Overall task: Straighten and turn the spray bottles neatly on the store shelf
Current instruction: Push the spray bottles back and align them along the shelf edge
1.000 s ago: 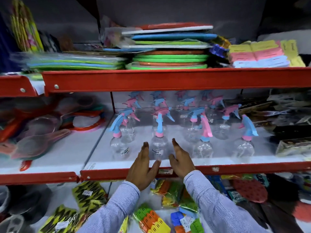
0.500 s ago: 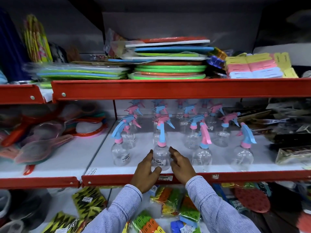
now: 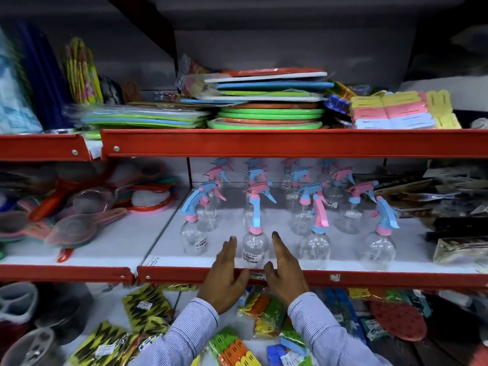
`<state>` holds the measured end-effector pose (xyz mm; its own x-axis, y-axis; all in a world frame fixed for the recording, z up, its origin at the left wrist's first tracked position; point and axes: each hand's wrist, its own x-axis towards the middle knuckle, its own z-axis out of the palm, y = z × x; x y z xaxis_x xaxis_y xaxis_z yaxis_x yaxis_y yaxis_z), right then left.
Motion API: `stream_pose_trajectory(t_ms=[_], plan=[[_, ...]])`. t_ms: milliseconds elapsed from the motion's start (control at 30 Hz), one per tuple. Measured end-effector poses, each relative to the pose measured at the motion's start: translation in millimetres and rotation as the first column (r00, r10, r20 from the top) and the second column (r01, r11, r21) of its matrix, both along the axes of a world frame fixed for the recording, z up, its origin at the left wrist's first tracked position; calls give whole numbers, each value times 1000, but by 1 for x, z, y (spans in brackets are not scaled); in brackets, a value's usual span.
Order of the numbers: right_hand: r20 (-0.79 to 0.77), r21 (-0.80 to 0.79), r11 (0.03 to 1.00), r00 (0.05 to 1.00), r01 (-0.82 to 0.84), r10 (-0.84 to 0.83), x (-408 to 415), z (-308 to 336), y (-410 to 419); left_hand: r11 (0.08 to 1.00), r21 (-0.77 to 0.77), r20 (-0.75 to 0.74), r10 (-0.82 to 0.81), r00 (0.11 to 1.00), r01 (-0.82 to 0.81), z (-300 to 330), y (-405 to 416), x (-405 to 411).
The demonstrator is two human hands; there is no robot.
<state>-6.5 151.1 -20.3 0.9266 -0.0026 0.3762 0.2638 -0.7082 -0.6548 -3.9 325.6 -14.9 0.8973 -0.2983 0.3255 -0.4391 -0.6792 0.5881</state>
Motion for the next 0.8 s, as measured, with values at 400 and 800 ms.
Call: stream_pose_trajectory(t_ms=[400,800], plan=[[285,-468,883,952,36,112,-27,-5,60,861,331,323,280,904,-385,-12,74,-27],[-32,-135,991,999,-3,-2,38,-9,142,990,107,63,88,994,-94,-10,138,34]])
